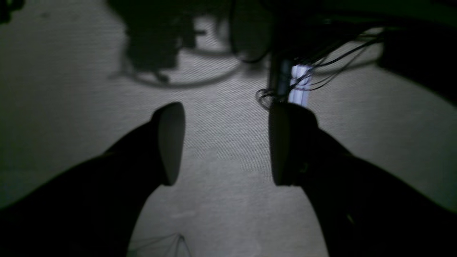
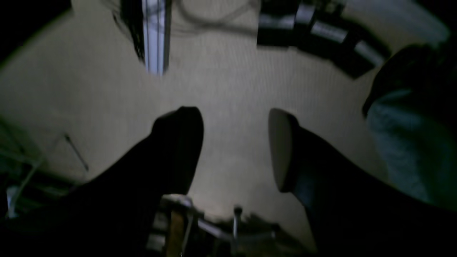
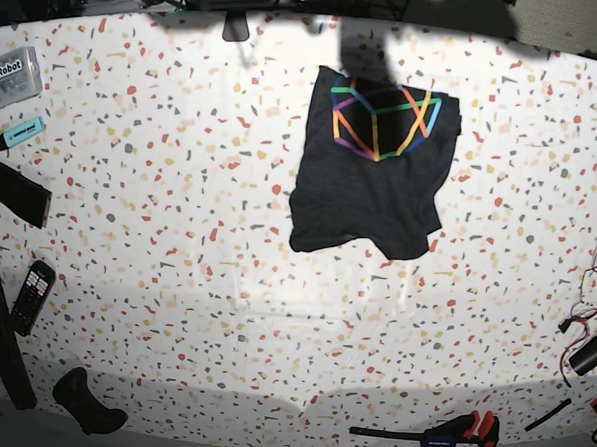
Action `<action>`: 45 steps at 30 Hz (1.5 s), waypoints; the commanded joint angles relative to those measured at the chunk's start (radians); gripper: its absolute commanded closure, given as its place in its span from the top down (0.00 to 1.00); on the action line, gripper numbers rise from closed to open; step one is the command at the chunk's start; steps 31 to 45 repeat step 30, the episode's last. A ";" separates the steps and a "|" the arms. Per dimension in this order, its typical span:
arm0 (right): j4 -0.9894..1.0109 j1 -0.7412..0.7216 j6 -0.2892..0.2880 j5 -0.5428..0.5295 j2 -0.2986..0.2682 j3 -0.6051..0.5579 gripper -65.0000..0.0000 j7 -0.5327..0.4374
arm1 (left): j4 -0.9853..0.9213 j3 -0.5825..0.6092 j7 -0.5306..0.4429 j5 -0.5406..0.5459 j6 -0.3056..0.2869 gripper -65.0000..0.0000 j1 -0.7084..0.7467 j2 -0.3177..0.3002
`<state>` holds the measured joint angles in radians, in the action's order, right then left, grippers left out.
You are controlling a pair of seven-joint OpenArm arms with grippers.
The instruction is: Fold the T-shirt properly
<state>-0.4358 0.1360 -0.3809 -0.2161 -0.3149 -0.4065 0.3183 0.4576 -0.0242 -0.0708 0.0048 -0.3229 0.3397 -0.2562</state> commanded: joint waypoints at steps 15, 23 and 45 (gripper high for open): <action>0.004 0.011 -0.005 -0.023 0.052 0.000 0.50 -0.008 | 0.009 -0.001 -0.002 0.003 0.036 0.54 -0.033 0.015; 0.004 0.011 -0.048 -0.023 0.054 0.000 0.50 -0.003 | 0.063 -0.001 0.080 -0.014 0.035 0.55 -0.089 0.029; 0.004 0.011 -0.048 -0.023 0.055 0.000 0.50 -0.001 | 0.085 -0.001 0.096 -0.013 0.035 0.54 -0.090 0.045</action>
